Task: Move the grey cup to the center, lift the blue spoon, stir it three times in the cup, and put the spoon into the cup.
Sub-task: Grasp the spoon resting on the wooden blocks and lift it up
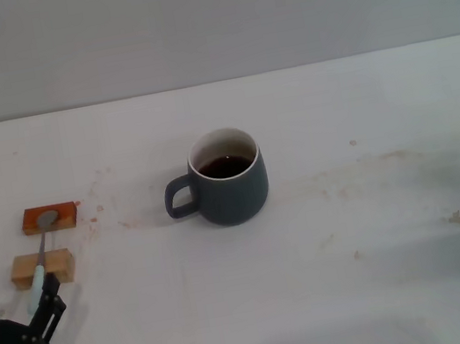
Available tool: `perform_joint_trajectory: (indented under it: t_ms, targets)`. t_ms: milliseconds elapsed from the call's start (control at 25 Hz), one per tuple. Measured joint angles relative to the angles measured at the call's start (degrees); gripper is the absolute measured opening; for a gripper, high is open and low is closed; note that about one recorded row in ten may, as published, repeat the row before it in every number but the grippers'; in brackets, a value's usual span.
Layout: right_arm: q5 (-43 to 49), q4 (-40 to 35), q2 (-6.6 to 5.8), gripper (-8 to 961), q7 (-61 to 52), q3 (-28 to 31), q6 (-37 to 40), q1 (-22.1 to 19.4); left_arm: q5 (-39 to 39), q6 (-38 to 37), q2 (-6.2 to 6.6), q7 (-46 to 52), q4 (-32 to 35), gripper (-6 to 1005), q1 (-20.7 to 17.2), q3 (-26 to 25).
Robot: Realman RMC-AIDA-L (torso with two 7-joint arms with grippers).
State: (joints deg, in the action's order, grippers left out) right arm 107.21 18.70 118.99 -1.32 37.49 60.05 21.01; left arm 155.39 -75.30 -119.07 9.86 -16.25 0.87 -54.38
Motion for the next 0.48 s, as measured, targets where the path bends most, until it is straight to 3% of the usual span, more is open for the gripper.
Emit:
perform_joint_trajectory:
  t_ms: [480]
  targets:
    - [0.00, -0.15, 0.02, -1, 0.01, 0.12, -0.06, -0.01, 0.00, 6.17, -0.02, -0.43, 0.00, 832, 1.48, 0.20]
